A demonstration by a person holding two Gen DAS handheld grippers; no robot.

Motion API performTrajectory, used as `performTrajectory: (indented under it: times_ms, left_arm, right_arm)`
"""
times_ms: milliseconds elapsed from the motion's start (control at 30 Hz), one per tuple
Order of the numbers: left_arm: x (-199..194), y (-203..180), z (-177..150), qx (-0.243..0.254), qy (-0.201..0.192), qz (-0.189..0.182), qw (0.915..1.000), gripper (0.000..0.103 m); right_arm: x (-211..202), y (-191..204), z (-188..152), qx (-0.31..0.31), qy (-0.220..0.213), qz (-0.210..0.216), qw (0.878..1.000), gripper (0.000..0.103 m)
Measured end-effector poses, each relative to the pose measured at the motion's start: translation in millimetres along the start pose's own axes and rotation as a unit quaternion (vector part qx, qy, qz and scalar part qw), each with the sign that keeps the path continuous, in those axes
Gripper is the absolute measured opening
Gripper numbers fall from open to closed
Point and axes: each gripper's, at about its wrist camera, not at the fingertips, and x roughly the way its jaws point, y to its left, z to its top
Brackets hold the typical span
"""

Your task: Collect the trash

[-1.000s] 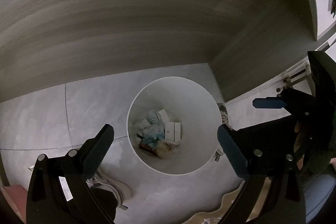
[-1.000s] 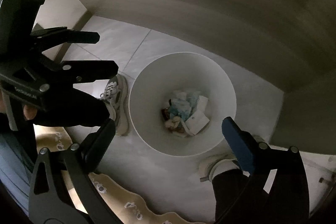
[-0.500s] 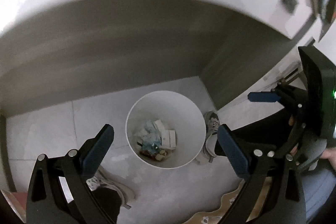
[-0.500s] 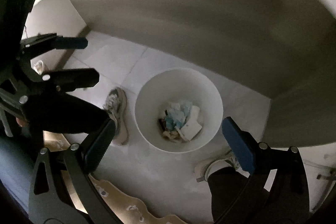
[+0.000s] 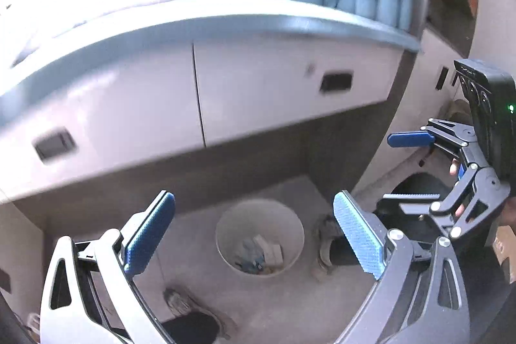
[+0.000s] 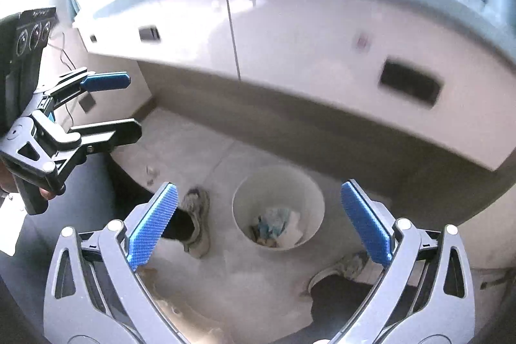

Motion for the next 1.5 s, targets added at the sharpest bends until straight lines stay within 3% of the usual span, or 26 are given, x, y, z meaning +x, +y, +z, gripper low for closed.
performTrajectory:
  times_ms: [233, 400, 500, 700, 933, 1500]
  left_arm:
    - [-84, -7, 43, 0.003, -0.084, 0.008, 0.9964, 0.097]
    - [-140, -13, 69, 0.002, -0.143, 0.006, 0.9897, 0.097]
    - [-169, -16, 79, 0.006, -0.171, 0.009, 0.9853, 0.097]
    - [-202, -27, 91, 0.015, -0.2, 0.019, 0.9795, 0.097]
    - [-217, -18, 89, -0.006, -0.212, 0.019, 0.9771, 0.097]
    - [-224, -16, 81, -0.007, -0.222, 0.023, 0.9748, 0.097]
  right_arm:
    - [-93, 6, 21, -0.009, -0.074, -0.019, 0.997, 0.098]
    - [-158, 6, 37, -0.008, -0.117, -0.057, 0.991, 0.098]
    - [-191, 5, 47, 0.001, -0.137, -0.075, 0.988, 0.098]
    - [-238, 10, 58, 0.012, -0.177, -0.073, 0.981, 0.098]
    - [-254, 22, 63, 0.002, -0.194, -0.071, 0.978, 0.098]
    - [-249, 24, 60, 0.006, -0.188, -0.069, 0.98, 0.098]
